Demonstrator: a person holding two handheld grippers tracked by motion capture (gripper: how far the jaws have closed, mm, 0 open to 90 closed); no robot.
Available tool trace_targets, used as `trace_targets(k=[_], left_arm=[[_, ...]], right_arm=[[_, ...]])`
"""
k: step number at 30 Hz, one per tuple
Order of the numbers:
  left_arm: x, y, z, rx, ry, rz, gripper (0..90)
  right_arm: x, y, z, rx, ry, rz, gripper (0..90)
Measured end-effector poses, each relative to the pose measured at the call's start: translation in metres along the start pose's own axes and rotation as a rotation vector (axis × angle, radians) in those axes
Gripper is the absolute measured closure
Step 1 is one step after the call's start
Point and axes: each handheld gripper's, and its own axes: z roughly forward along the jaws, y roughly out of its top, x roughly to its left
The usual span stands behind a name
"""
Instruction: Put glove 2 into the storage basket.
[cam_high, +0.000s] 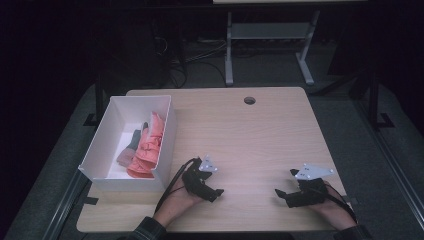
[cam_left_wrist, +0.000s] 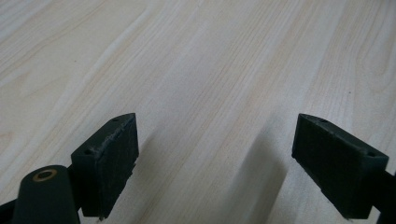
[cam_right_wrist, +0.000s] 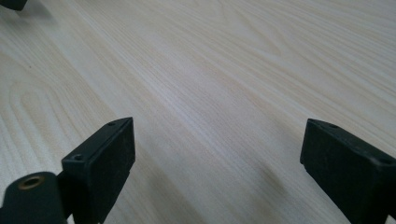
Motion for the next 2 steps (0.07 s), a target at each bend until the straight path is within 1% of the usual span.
trace_targets(k=[2], left_arm=[[0.0002, -0.0004, 0.0003, 0.001, -0.002, -0.001, 14.2]], right_arm=[[-0.0004, -0.0002, 0.0002, 0.0, -0.002, -0.002, 10.0]])
